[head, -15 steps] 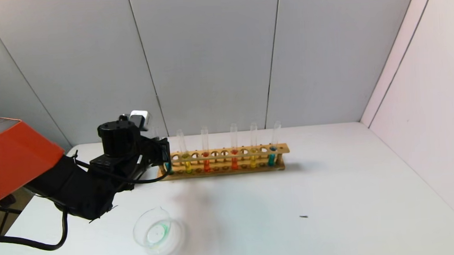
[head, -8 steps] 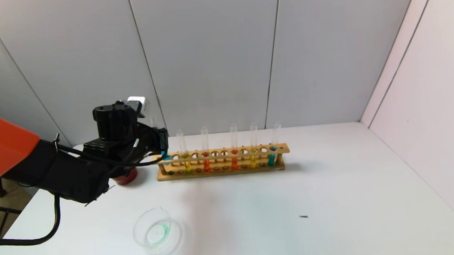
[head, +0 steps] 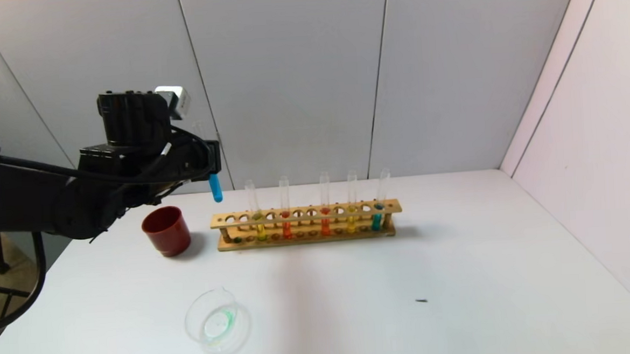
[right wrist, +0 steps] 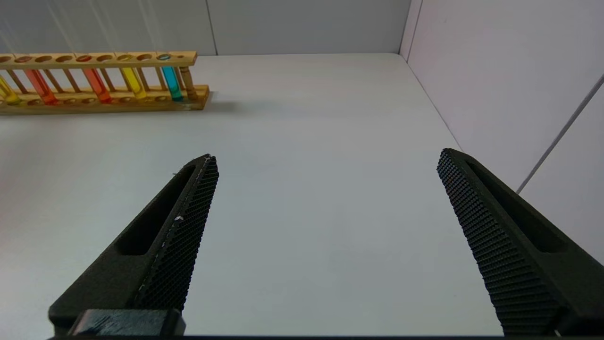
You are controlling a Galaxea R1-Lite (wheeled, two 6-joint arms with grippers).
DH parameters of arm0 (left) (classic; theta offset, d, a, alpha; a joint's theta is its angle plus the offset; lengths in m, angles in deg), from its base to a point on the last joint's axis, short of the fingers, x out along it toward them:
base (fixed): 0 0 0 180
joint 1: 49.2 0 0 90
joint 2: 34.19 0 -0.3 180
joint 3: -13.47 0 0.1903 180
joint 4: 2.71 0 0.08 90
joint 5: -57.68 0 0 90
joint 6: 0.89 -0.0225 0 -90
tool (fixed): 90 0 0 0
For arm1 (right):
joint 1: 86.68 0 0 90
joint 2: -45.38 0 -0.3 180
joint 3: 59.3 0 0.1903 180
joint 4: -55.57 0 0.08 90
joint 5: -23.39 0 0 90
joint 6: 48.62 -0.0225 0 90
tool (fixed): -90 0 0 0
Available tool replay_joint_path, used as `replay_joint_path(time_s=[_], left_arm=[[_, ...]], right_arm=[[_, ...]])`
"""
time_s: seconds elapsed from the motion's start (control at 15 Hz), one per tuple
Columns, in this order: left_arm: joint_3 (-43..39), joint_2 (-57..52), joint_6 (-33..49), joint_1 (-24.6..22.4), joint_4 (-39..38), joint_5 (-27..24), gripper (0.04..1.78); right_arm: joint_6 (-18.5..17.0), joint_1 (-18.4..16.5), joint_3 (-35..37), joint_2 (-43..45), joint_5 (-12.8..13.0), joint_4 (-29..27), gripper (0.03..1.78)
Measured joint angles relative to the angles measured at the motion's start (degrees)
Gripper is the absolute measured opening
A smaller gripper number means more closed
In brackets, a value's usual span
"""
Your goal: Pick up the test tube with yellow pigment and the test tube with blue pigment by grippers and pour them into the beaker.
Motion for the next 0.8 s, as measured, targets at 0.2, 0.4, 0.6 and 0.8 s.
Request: replay_joint_path(time_s=[0.2,0.4,0.6,0.8], left_arm=[[3.67,-4.67,-0.22,1.73,8.39,1.13,0.31],[4.83,-10.48,-0.61,3.08,16.26,4.39,0.31],[1.52,-16.49,-3.13,3.24,20.96,5.0,0.31],[-4.13,-21.75,-5.8,2.06,21.69,5.07,0.31]], right_arm=[[0.0,0.02,0.0,0.0,0.0,0.0,1.7],[0.0,0.05,0.0,0.0,0.0,0.0,1.7],[0.0,0.02,0.0,0.0,0.0,0.0,1.7],[0.0,0.02,0.0,0.0,0.02,0.0,1.7]])
